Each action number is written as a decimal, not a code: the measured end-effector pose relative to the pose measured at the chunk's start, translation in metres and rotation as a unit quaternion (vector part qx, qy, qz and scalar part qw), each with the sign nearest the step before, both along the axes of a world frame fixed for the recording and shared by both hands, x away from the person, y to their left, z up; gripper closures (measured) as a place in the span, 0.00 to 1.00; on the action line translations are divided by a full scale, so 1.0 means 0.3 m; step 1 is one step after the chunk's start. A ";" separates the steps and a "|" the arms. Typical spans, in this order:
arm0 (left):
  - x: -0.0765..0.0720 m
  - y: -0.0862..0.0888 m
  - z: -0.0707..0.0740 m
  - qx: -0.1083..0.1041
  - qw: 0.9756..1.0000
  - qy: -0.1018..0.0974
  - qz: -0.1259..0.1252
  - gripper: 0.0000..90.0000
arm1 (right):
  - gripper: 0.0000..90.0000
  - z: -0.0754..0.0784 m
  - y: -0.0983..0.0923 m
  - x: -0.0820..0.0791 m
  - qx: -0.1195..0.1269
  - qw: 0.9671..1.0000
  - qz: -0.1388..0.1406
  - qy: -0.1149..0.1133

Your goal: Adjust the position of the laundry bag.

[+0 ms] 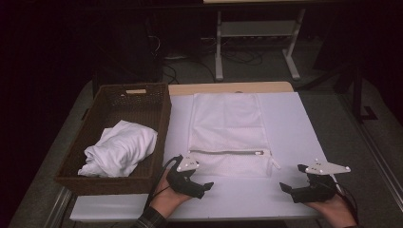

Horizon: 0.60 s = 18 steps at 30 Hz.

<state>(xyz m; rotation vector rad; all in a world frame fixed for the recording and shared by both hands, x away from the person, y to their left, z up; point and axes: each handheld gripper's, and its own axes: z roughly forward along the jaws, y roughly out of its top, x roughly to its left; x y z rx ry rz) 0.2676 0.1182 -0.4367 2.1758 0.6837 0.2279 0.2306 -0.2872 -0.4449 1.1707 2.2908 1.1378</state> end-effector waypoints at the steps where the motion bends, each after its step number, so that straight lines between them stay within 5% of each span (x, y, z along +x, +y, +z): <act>1: 0.000 0.000 0.000 0.000 1.000 0.000 0.000 0.12 | 0.04 0.000 0.000 0.000 0.000 1.000 0.000 0.000; 18: 0.024 -0.029 0.003 -0.012 1.000 0.010 -0.003 0.13 | 0.04 -0.008 -0.002 0.004 0.000 1.000 -0.002 0.006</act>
